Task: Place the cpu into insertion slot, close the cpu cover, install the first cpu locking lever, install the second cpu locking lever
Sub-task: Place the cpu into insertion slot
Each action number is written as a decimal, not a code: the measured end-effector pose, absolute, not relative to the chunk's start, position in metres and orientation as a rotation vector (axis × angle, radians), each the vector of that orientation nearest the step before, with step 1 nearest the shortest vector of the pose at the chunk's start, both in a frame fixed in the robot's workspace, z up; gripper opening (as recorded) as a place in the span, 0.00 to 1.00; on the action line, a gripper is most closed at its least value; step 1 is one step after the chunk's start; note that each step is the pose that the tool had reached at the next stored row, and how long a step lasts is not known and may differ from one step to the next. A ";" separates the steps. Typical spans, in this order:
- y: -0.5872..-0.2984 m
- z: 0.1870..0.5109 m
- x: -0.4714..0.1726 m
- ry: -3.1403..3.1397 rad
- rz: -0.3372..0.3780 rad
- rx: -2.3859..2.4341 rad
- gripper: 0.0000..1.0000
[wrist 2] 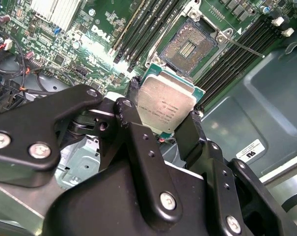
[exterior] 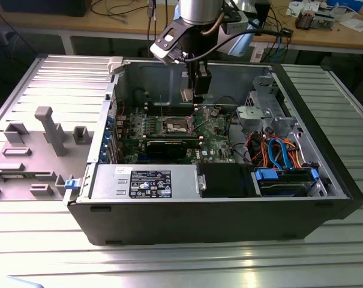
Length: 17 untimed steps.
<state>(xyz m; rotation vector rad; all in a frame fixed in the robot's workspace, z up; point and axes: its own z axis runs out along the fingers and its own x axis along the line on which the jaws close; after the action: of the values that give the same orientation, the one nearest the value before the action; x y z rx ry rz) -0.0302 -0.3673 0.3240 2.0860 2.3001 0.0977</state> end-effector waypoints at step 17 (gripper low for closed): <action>-0.367 0.315 -0.030 2.239 0.087 2.158 0.54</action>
<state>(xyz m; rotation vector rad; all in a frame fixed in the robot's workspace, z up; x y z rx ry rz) -0.0303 -0.3668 0.3155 2.1576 2.2392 0.0867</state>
